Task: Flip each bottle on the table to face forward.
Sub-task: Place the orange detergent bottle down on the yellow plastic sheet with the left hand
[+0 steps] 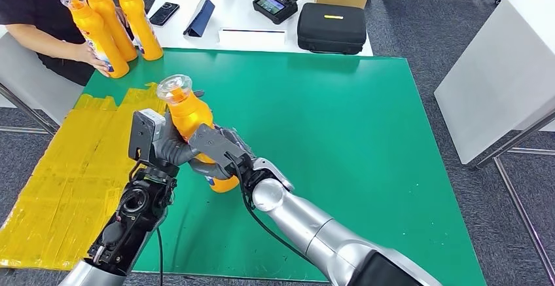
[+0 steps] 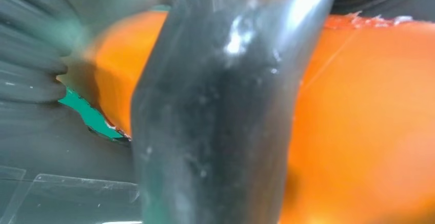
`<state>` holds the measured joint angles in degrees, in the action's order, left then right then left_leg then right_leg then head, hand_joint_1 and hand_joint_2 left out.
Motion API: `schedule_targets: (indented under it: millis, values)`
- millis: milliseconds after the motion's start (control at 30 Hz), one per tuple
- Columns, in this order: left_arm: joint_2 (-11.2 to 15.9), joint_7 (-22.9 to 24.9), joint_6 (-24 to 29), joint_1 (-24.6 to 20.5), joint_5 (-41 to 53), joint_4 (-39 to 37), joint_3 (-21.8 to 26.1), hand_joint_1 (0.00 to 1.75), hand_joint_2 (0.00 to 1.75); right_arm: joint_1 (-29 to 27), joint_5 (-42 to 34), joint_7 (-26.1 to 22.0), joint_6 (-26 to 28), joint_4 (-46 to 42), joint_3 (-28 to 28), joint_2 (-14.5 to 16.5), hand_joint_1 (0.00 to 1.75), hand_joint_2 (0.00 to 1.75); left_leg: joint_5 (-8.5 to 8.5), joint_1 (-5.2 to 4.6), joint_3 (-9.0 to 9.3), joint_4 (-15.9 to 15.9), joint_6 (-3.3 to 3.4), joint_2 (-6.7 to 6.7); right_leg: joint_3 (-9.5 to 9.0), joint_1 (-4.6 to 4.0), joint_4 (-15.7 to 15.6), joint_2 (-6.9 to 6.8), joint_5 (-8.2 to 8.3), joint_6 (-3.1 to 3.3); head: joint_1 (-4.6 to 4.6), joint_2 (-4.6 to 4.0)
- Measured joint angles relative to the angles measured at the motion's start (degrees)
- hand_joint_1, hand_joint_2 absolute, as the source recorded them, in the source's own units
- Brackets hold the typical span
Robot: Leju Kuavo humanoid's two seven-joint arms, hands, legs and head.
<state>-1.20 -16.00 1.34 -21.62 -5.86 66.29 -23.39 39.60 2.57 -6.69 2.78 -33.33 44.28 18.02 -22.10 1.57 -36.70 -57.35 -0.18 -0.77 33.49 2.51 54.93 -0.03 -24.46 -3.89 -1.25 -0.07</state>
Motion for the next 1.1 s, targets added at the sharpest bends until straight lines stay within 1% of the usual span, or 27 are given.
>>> schedule_targets:
  millis: [33,100,133,200,267,333,400,467,600,667,767,867,967,1000,1033,1100]
  values:
    - [0.0,0.0,0.1,0.2,0.2,0.2,0.2,1.75,1.75,0.2,-0.7,0.0,0.2,0.3,0.5,0.0,0.00,0.87,0.00,0.00,0.00,0.0,0.00,0.00,0.00,0.00,0.0,0.00,0.00,0.00,0.00,0.00]
    - [0.2,0.1,1.0,0.5,1.1,0.7,0.5,1.75,1.75,0.7,-2.0,0.0,0.7,0.9,1.7,0.0,0.00,0.00,0.00,0.00,0.00,0.0,0.00,0.01,-0.01,-0.01,0.0,-0.01,0.00,0.00,0.00,0.00]
    - [0.3,0.1,2.3,0.8,2.2,1.0,0.7,1.75,1.75,0.8,-2.3,-0.1,1.2,1.2,2.3,0.1,0.00,0.00,0.00,0.01,-0.01,0.0,0.00,0.00,-0.01,-0.01,0.0,-0.01,0.00,0.00,0.01,0.00]
    - [0.7,0.1,6.8,1.6,7.1,1.8,1.4,1.75,1.75,0.9,-2.2,-0.1,2.3,1.6,3.0,0.4,0.00,0.00,0.00,0.01,-0.01,0.0,0.00,-0.03,0.03,-0.01,0.0,0.03,0.00,0.00,0.01,0.00]
    - [1.4,0.7,12.9,2.3,15.8,2.4,2.3,1.75,1.75,0.9,-1.5,0.2,3.4,1.6,3.1,0.6,0.00,0.00,0.00,0.01,-0.01,0.0,0.00,-0.05,0.09,-0.01,0.0,0.04,0.00,0.00,0.00,0.00]
    - [2.3,2.4,19.4,2.6,27.5,2.4,3.4,1.75,1.75,0.6,-0.3,0.6,4.0,1.1,2.5,0.2,0.00,0.00,0.00,0.02,-0.02,0.0,-0.01,-0.04,0.12,-0.01,0.0,0.01,-0.01,0.01,0.00,0.00]
    - [3.4,5.0,25.1,2.5,40.5,1.7,4.5,1.75,1.75,-0.1,1.6,1.1,4.2,-0.2,0.7,-0.8,0.00,0.00,0.01,0.02,-0.02,0.0,-0.01,-0.02,0.13,-0.01,0.0,-0.02,-0.01,0.01,0.00,0.00]
    - [4.3,7.6,29.1,2.0,51.9,-0.2,5.3,1.75,1.75,-1.4,4.2,1.6,3.9,-2.2,-1.9,-2.0,0.00,0.00,0.01,0.02,-0.02,0.0,-0.01,-0.01,0.10,0.00,0.0,-0.03,-0.01,0.02,0.01,0.00]
    - [5.8,12.5,35.2,0.5,68.2,-7.4,5.7,1.75,1.75,-5.5,9.9,2.4,2.2,-7.7,-7.7,-3.6,0.00,0.00,0.01,0.00,-0.02,0.0,-0.01,0.00,0.10,0.02,0.0,-0.01,0.00,0.01,0.01,0.00]
    - [6.3,15.2,37.1,-0.4,74.5,-11.7,5.5,1.75,1.75,-7.4,11.6,2.6,1.3,-10.1,-10.0,-4.0,0.00,0.00,0.01,0.00,-0.02,0.0,-0.01,0.00,0.10,0.02,0.0,-0.01,0.00,0.01,0.01,0.00]
    - [6.9,18.4,37.7,-1.9,81.5,-19.0,4.6,1.75,1.75,-9.3,12.9,2.6,0.4,-12.7,-12.7,-4.5,0.00,0.00,0.01,0.01,-0.02,0.0,-0.01,-0.03,0.13,0.00,0.0,0.01,0.00,0.01,0.00,0.00]
    - [7.0,19.4,37.6,-2.8,83.5,-24.3,3.7,1.75,1.75,-10.4,13.1,2.6,0.2,-14.4,-14.2,-4.8,0.00,0.00,0.01,0.02,-0.02,0.0,-0.01,-0.05,0.15,-0.01,0.0,0.03,0.00,0.01,0.01,0.00]
    - [7.0,19.6,37.6,-3.4,83.8,-27.4,3.1,1.75,1.75,-11.1,13.2,2.6,0.1,-15.3,-15.0,-4.9,0.00,0.00,0.01,0.02,-0.04,0.0,-0.01,-0.04,0.16,-0.01,0.0,0.03,-0.01,0.01,0.01,0.00]
    - [7.1,19.6,37.4,-3.7,84.0,-28.2,3.0,1.71,1.75,-11.2,13.3,2.6,0.0,-15.6,-15.2,-5.0,0.00,0.00,0.01,0.02,-0.05,0.0,-0.01,-0.04,0.16,-0.01,0.0,0.02,-0.01,0.01,0.01,0.00]
    - [7.1,19.6,37.0,-3.9,84.2,-29.1,2.8,1.27,1.75,-11.3,13.3,2.6,0.0,-15.8,-15.4,-5.0,0.00,0.00,0.01,0.02,-0.05,0.0,-0.01,-0.04,0.16,0.00,0.0,0.02,-0.01,0.01,0.01,0.00]
    - [7.1,19.7,35.3,-4.5,85.2,-31.2,2.2,0.40,0.87,-11.6,13.4,2.6,-0.2,-16.2,-15.6,-5.2,0.00,0.00,0.01,0.01,-0.06,0.0,-0.01,-0.03,0.16,0.00,0.0,0.02,-0.01,0.01,0.01,0.00]
